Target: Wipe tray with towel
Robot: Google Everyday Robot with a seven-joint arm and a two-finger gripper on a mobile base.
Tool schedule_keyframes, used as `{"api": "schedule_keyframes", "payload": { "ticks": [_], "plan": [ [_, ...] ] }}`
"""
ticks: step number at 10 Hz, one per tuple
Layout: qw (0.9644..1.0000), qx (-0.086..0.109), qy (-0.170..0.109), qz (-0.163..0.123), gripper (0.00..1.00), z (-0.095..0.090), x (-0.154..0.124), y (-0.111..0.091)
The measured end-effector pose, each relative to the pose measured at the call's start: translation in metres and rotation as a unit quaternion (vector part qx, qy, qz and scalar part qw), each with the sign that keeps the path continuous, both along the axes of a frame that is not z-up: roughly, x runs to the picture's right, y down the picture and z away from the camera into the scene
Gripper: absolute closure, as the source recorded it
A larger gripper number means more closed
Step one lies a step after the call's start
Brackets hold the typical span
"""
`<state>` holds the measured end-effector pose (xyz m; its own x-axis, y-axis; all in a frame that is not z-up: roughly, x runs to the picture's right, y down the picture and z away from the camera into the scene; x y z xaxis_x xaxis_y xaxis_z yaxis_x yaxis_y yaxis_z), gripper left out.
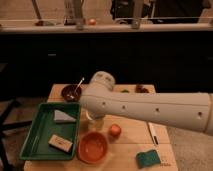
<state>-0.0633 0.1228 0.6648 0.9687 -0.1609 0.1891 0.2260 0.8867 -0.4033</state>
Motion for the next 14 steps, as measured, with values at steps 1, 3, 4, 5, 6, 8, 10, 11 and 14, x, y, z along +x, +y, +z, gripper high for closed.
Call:
{"api": "schedule_keyframes", "payload": {
  "ticks": [1,3,4,5,6,8,10,11,14],
  "plan": [
    [0.9999,0.008,-0.001,-0.014,0.20,0.001,-0.030,0.001],
    [0.9993,0.022,0.000,-0.030,0.20,0.004,-0.071,0.002],
    [0.9991,0.031,0.003,-0.030,0.20,0.007,-0.092,0.003],
    [0.9991,0.033,0.004,-0.026,0.20,0.010,-0.104,0.003],
    [0.9994,0.029,0.009,-0.019,0.20,0.017,-0.111,0.005],
    [0.9999,0.006,0.000,0.013,0.20,0.030,-0.119,0.010],
    [0.9992,-0.020,-0.012,0.032,0.20,0.046,-0.136,0.017],
    [0.9983,-0.034,-0.023,0.042,0.20,0.053,-0.144,0.019],
    [0.9925,-0.053,-0.087,0.068,0.20,0.060,-0.164,0.021]
  ]
}}
